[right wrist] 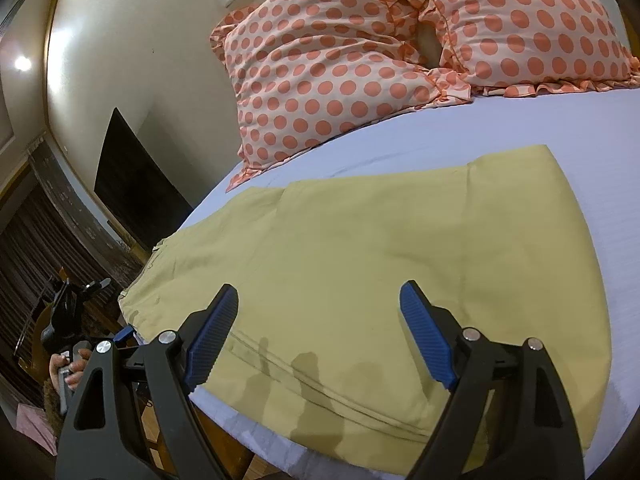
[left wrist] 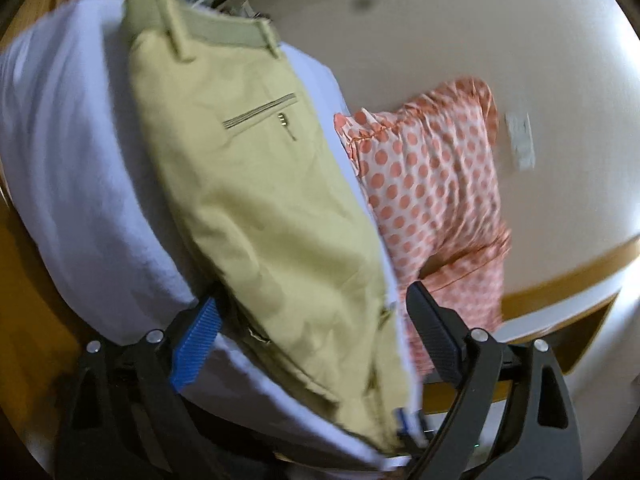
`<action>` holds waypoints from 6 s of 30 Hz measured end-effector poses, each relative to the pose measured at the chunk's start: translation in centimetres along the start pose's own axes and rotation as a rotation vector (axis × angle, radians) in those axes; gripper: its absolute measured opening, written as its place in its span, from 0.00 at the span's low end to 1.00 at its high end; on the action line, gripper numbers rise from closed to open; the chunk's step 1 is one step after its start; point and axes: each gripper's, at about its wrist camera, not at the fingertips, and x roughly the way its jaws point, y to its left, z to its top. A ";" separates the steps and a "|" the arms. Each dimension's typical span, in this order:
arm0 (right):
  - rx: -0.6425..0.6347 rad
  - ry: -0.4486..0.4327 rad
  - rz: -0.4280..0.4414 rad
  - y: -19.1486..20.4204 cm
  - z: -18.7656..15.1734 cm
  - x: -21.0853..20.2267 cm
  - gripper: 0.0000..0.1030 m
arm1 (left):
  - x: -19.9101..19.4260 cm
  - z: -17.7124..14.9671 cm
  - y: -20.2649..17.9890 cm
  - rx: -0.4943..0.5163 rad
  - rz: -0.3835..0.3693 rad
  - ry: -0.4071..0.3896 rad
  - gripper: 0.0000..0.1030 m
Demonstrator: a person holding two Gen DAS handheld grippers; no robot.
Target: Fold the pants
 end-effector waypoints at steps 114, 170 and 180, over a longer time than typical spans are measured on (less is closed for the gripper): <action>-0.141 -0.014 -0.483 -4.1 3.6 -3.0 0.99 | 20.9 -18.3 -17.2 1.105 0.484 0.351 0.98; -0.134 0.121 -0.588 -4.1 -0.3 0.8 0.99 | 19.2 -20.1 -14.5 1.153 0.525 0.237 0.98; -0.135 0.122 -0.586 -4.2 -0.3 0.8 0.99 | 19.3 -20.1 -14.7 1.146 0.533 0.246 0.98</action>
